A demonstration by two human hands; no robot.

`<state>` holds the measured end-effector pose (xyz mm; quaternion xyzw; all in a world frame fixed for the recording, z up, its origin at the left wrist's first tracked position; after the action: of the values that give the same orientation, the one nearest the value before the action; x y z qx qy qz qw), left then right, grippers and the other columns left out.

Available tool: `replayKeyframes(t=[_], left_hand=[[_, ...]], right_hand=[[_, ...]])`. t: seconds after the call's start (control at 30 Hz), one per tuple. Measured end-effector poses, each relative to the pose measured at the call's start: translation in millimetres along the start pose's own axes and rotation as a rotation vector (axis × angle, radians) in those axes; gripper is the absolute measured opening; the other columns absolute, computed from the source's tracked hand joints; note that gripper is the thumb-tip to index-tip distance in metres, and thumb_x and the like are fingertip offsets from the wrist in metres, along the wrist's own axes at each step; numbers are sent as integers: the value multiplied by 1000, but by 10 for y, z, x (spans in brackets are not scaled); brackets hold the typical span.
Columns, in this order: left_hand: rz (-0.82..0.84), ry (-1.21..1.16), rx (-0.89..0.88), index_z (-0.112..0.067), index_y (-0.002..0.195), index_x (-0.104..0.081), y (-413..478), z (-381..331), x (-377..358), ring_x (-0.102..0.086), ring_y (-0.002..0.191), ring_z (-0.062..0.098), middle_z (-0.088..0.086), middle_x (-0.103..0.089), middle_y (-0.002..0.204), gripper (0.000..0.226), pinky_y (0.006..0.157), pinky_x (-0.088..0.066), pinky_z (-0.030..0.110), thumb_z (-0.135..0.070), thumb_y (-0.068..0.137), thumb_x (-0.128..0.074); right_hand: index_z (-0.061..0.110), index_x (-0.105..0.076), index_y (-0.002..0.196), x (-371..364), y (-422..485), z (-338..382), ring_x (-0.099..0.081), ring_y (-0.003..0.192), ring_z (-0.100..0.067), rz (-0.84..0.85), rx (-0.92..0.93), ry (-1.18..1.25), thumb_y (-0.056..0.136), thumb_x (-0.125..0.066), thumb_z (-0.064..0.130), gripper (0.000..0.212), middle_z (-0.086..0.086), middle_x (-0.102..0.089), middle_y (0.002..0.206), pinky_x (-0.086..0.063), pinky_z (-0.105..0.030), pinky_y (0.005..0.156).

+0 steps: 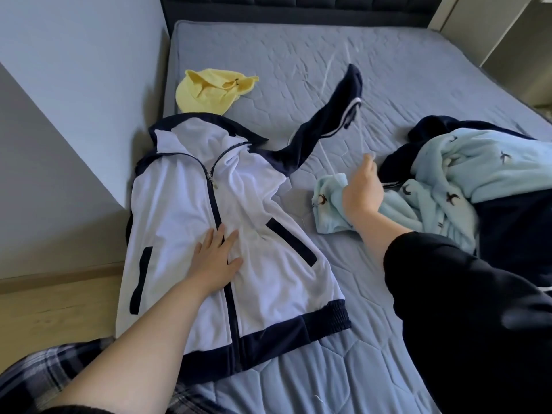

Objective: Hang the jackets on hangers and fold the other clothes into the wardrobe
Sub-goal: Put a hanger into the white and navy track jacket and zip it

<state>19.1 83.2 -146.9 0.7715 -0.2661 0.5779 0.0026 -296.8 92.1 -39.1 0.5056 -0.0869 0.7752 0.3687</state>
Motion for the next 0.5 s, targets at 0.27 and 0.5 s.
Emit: replayKeyframes(t=[0.27,0.5], left_hand=[[-68,-283,-2,-25,147,-34,48,73,54,-5,148,20,1,-14,160,55,119,-10,36,-26,95,-52],[-136,-615,95,-14,137,-50,47,138,190,-30,141,15,2,-32,153,44,104,-22,12,-9,94,-54]], right_hand=[[4,-41,139,-377,-439,578,-55,112,-31,71,652,-568,77,-55,8,64,-17,-37,149,-50,-39,77],[3,-35,143,-643,-817,962,-40,126,-32,139,983,-920,96,-39,12,48,-23,-7,156,-35,-42,102]])
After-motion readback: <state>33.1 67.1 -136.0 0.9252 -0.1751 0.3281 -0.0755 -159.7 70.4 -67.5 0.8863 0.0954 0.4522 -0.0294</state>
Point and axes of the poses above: each hand's wrist, its own y-axis towards the middle knuckle, its own x-axis out of the back of the hand, z = x × y, the point moved 4 cm from there along y, towards the middle knuckle
